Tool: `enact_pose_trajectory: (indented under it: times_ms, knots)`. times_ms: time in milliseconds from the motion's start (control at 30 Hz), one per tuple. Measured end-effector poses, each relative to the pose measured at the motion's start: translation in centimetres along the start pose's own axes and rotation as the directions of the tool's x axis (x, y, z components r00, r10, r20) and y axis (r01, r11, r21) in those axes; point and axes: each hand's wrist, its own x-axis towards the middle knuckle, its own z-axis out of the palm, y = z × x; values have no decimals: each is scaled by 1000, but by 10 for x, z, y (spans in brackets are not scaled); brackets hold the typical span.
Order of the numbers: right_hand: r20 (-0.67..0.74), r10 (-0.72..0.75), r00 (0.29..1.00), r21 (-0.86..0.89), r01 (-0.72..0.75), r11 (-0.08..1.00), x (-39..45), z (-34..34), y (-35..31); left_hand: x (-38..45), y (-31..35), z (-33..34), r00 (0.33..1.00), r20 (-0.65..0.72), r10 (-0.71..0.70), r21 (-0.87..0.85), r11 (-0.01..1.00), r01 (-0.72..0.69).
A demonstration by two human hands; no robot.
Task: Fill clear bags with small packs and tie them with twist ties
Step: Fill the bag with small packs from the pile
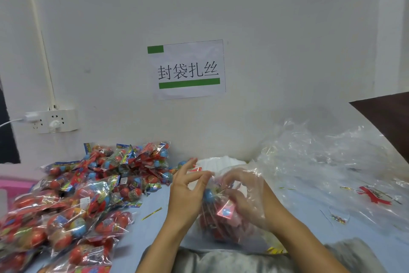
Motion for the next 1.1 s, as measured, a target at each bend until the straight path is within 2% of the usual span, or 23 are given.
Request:
enact_pose_trajectory:
  times_ms: [133,233,333,467,533,600,633,667,733,800,833,867,900,933,967,1000,1033,1100]
  knots:
    - [43,8,999,63,-10,998,-1,1,-4,-4,7,1,999,-48,22,69,997,-19]
    - [101,45,994,165,-62,984,0,-6,-6,-6,7,-2,993,65,98,52,994,-101]
    - [116,49,992,152,-66,986,0,-11,-9,-8,4,2,983,127,129,162,976,-149]
    - [175,259,950,188,-291,938,7,-20,-10,-2,-9,3,998,-28,54,122,991,-51]
    - [202,273,941,213,-314,925,9,-29,-12,1,-14,-2,996,-91,15,99,995,-6]
    - [200,245,949,335,-301,893,9,-34,-17,3,-17,-5,990,-136,-26,79,996,37]
    - [171,234,957,456,-287,843,11,-36,-20,4,-19,-5,986,-159,-45,78,995,58]
    - [145,239,960,607,-277,745,11,-38,-24,4,-21,-6,981,-183,-60,80,994,76]
    - [140,254,957,875,-240,420,14,-48,-29,6,-23,-7,967,-235,-97,78,990,118]
    - [127,297,946,979,-168,117,16,-62,-27,6,-25,-10,948,-284,-142,74,983,169]
    - [105,374,922,989,-135,53,17,-67,-22,6,-26,-11,935,-312,-168,78,976,202]
    - [82,476,876,988,-135,78,18,-70,-17,6,-27,-12,920,-338,-198,94,966,242]
    - [53,586,809,963,-196,183,17,-69,-10,6,-26,-13,907,-360,-219,121,953,279]
    - [13,672,741,885,-322,338,16,-64,-4,5,-25,-15,899,-373,-231,138,944,300]
    - [-31,712,702,736,-465,491,13,-58,4,6,-24,-15,896,-380,-231,135,944,301]
    - [-34,705,708,569,-567,596,9,-52,9,5,-23,-16,900,-373,-224,107,954,281]
    - [33,671,741,425,-618,661,6,-46,12,5,-20,-16,912,-353,-209,73,966,250]
    - [302,567,767,250,-637,729,0,-35,9,4,-17,-16,945,-283,-167,11,984,177]
